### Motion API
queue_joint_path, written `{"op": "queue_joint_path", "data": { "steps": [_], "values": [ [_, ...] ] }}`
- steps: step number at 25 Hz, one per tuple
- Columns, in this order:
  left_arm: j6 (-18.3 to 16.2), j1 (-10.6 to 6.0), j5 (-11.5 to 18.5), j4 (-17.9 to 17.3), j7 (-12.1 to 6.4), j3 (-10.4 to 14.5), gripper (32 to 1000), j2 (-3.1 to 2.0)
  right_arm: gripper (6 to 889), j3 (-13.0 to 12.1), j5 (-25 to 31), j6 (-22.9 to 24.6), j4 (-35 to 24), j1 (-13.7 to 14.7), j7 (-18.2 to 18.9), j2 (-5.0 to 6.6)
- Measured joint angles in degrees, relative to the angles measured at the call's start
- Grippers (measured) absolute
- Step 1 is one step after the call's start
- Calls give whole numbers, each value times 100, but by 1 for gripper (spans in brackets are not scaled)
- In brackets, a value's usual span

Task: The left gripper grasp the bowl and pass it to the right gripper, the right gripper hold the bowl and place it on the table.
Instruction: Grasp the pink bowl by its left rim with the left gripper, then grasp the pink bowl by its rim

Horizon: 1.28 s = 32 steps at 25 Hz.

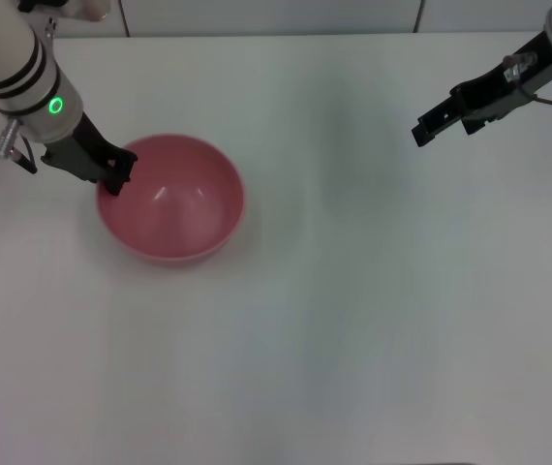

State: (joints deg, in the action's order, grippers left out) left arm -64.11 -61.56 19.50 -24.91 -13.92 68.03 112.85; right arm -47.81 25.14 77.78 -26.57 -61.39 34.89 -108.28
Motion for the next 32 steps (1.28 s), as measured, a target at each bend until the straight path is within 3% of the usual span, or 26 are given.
{"op": "queue_joint_path", "data": {
  "steps": [7,10,14,16,23,32],
  "values": [
    [-211,-86,15,-24,-149,-37,44,-18,853,6,6,1,10,-4,0,0],
    [-395,-122,20,-131,-330,-250,43,-13,852,9,9,33,12,-5,0,1],
    [-684,-158,26,-299,-644,-643,42,55,851,17,9,95,12,-23,0,7],
    [-757,-198,29,-313,-725,-710,42,92,850,20,12,153,12,-53,0,6],
    [-874,-300,442,-313,-1053,-736,42,164,848,48,214,359,-3,-86,0,20],
    [-1007,-436,533,-398,-1149,-729,42,254,847,76,441,655,-28,-131,6,37]
  ]
}}
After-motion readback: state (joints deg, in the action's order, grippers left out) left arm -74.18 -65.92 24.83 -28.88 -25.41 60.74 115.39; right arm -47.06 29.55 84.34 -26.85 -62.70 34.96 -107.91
